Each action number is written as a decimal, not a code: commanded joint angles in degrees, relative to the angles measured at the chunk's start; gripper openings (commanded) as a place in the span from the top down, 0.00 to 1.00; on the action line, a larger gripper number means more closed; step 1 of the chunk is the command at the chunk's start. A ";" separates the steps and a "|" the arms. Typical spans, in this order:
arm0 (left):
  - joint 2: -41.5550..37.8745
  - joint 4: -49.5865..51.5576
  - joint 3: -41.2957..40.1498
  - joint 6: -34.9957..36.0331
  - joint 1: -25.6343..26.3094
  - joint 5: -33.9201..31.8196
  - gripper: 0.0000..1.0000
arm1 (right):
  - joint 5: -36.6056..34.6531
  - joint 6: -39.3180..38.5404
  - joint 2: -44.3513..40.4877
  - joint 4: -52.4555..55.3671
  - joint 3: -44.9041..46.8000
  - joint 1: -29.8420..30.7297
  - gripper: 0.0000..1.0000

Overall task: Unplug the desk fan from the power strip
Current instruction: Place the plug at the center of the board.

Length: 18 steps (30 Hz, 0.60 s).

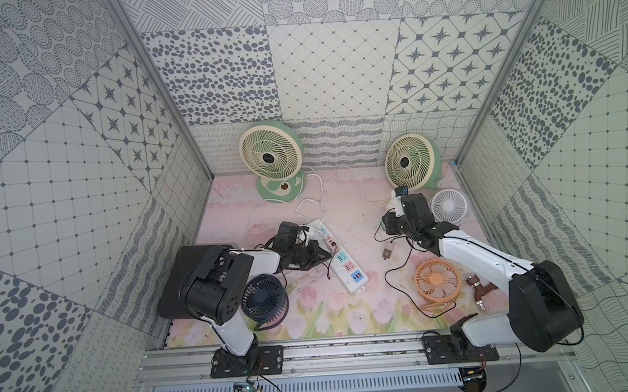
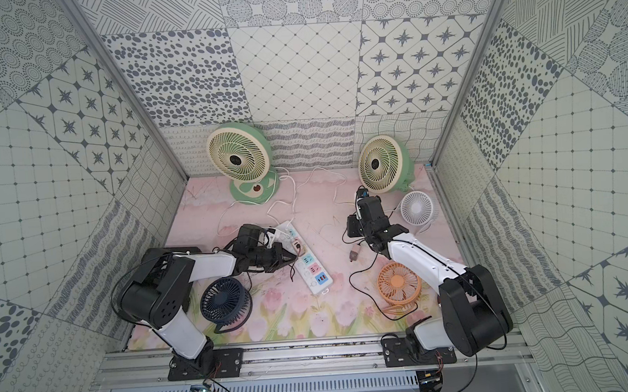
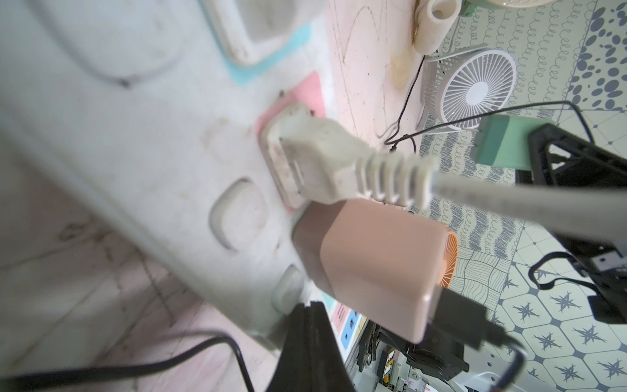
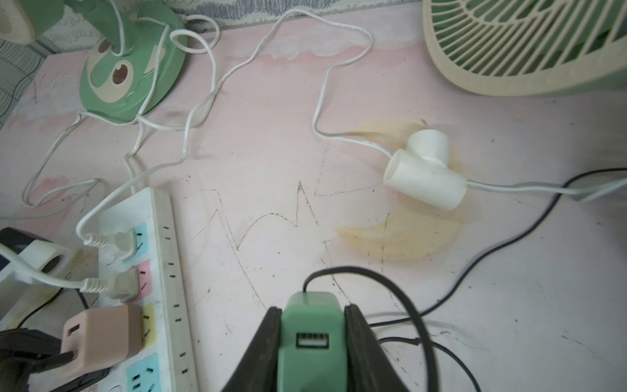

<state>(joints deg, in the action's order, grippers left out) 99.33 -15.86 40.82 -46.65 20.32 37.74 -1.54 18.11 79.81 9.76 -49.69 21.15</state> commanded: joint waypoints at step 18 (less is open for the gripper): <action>0.28 5.11 -1.44 1.30 -0.47 -5.08 1.00 | 7.92 0.26 14.00 -1.24 -5.47 -14.61 0.87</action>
<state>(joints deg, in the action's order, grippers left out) 99.22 -17.19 40.14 -46.65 20.25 37.74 5.10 19.05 92.84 10.26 -52.62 6.98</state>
